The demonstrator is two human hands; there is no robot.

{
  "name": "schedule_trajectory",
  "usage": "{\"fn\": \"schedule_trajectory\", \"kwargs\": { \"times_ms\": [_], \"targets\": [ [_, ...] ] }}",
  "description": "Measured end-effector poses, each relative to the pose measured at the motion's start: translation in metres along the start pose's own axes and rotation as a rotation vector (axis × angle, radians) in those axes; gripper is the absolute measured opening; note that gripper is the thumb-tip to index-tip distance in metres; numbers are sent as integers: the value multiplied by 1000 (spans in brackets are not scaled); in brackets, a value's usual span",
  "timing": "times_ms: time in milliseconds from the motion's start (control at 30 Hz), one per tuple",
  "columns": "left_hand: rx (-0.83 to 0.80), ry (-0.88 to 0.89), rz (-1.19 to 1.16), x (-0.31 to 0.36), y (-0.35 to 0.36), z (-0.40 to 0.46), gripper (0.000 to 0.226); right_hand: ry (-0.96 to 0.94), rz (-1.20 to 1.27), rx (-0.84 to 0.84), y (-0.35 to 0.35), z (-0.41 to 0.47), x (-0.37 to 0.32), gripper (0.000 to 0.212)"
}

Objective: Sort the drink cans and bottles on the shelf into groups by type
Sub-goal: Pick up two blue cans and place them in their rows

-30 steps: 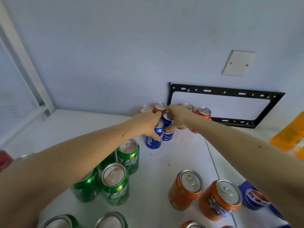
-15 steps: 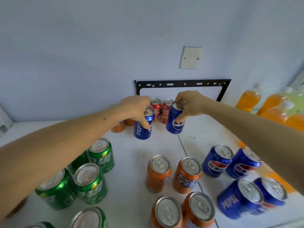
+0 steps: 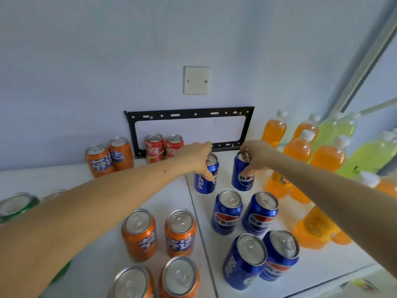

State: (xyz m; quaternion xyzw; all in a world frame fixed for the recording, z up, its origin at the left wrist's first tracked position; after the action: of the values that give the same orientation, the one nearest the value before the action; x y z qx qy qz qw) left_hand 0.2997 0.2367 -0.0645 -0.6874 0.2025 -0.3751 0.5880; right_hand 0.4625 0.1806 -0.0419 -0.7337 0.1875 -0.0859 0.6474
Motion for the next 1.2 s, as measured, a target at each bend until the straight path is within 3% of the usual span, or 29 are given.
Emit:
{"fn": "schedule_trajectory", "kwargs": {
  "times_ms": [333,600,833,1033,1200],
  "targets": [
    [-101,-11,-12,26,37,39,73,10,-58,-88,34,17,32,68],
    [-182,-20,-111,23,38,39,84,-27,-150,-157,27,16,27,83],
    [-106,-141,-227,-22,4,10,99,-206,-119,-66,-20,23,-36,76],
    [57,-228,-29,-103,-25,-19,79,-311,-79,-86,-7,43,-119,83],
    [45,-266,89,-153,-29,-13,109,-254,-38,-110,24,76,-163,100]
  ]
}}
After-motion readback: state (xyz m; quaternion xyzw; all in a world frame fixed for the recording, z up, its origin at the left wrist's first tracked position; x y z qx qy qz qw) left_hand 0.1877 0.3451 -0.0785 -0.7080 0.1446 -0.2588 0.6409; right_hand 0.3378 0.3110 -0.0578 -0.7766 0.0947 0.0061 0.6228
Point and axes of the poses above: each hand's wrist, its own z-axis towards the middle knuckle, its own y-axis out of the palm, x = y × z, the point moved 5 cm from there along z, towards the middle knuckle, and after that the axes turned 8 degrees about y, right-handed, at the moved point
